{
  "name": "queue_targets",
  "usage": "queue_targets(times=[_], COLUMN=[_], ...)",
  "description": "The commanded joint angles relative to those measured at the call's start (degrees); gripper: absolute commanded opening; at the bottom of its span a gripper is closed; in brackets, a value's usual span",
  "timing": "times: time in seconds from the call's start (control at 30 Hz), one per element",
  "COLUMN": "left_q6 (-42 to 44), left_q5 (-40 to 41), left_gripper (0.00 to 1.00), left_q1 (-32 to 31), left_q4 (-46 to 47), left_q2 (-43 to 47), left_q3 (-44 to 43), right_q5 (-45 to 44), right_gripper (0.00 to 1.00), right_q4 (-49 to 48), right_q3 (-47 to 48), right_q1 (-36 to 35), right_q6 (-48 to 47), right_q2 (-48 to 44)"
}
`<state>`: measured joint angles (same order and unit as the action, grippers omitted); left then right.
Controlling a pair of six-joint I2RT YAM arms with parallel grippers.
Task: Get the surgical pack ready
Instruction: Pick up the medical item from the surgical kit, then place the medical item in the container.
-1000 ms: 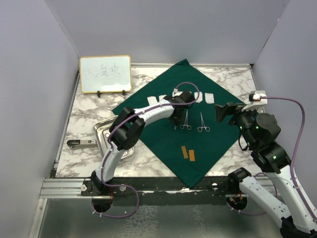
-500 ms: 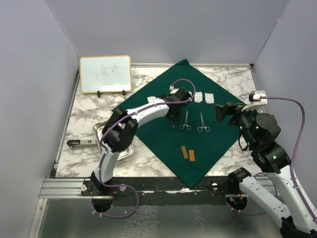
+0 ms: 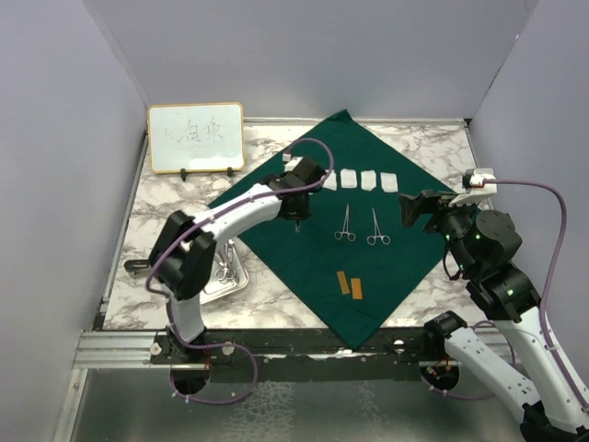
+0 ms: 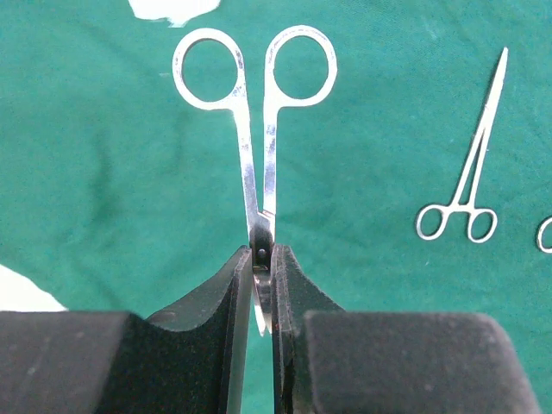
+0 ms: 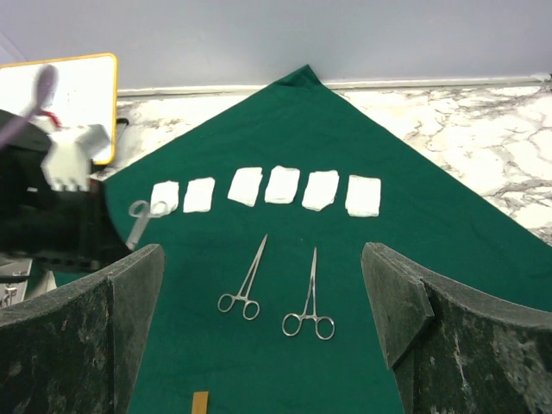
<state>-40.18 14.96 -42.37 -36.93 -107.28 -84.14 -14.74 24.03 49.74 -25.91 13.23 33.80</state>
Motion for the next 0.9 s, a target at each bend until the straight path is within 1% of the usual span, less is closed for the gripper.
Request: queue_targets(times=[0.0,0.23,0.4,0.5,0.63,0.87], left_q6=[-0.5,-4.0,-6.8,-7.7,-10.3,-11.1], left_q5=[5.9,11.4,15.2,16.2,15.3,12.2], left_gripper=[0.00,0.00,0.00,0.00,0.00,0.00], left_q1=[3.0,8.4,11.4,14.0,17.4,19.4], left_q4=[-0.9,-2.8,-5.3,-5.9,-5.9,-3.5], left_q2=[10.6,26.9,35.5,38.0,39.5,38.6], left_q3=[5.8,22.3,30.3,34.6,39.8,45.3], right_q5=[-0.8,-0.3,-0.2,-0.2,-0.5,-0.4], right_gripper=[1.00,0.99,0.99,0.99,0.99,0.99], right_q4=[-0.6,-0.7,-0.9,-0.9,-0.5,-0.6], right_q3=[-0.4,-0.4,-0.5,-0.6,-0.5,-0.5], right_q1=[-0.3,-0.3,-0.2,-0.3,-0.3,-0.3], right_q6=[0.2,0.1,-0.1,-0.1,-0.1,-0.1], right_q2=[-0.6,-0.6,-0.8,-0.8,-0.8,-0.9])
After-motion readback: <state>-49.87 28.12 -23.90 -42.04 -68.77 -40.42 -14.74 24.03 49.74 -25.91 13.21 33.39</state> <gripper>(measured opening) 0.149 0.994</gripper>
